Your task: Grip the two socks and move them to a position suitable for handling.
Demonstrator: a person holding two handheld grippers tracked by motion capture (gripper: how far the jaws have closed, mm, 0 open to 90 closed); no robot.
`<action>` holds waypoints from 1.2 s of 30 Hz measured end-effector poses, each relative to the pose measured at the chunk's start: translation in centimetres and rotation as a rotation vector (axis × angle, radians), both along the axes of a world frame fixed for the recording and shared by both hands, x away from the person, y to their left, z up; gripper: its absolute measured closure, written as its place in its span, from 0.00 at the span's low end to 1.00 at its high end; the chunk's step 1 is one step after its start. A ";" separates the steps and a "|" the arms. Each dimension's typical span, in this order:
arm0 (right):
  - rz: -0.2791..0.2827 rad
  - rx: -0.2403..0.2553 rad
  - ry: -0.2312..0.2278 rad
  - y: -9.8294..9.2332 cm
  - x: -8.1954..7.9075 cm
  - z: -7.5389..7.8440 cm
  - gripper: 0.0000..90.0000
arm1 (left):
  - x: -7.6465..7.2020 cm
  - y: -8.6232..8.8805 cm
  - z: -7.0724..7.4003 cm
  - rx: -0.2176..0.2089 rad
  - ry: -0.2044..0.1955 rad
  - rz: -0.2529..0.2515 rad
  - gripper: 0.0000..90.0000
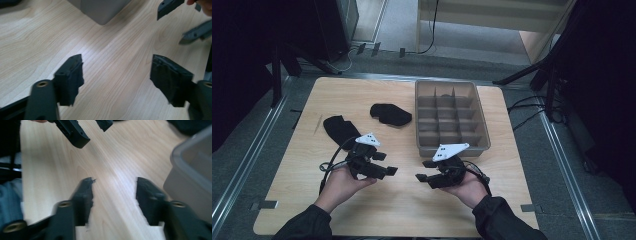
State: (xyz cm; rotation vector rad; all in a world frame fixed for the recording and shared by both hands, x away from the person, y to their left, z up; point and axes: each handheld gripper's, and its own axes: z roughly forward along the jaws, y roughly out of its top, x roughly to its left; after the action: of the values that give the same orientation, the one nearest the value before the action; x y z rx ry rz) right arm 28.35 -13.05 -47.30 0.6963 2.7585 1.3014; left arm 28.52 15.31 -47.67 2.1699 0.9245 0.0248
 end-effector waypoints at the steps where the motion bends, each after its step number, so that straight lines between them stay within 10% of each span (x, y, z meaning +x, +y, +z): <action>1: 0.000 0.000 0.000 0.0 0.0 0.0 0.71 | -0.2 0.0 -0.1 0.012 -0.019 0.000 0.37; 5: -0.005 -0.043 0.019 -0.3 -0.3 -0.3 0.72 | -0.3 0.2 -0.5 0.082 -0.011 0.033 0.42; 14: -0.010 -0.114 -0.098 -0.1 -1.0 -0.7 0.64 | 0.2 1.2 -0.4 0.059 -0.026 0.032 0.39; 19: -0.044 -0.112 -0.089 -0.5 -0.7 -0.5 0.59 | 0.2 1.7 0.0 0.104 -0.029 0.009 0.44; 36: -0.050 -0.107 0.009 -0.5 0.1 -0.7 0.53 | 0.3 3.1 0.3 0.045 -0.031 0.019 0.41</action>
State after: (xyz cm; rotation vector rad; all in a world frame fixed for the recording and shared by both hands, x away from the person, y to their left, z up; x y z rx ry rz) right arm 28.43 -13.51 -47.96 0.7598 2.7739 1.1357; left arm 28.85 18.44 -47.32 2.1960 0.9352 0.0897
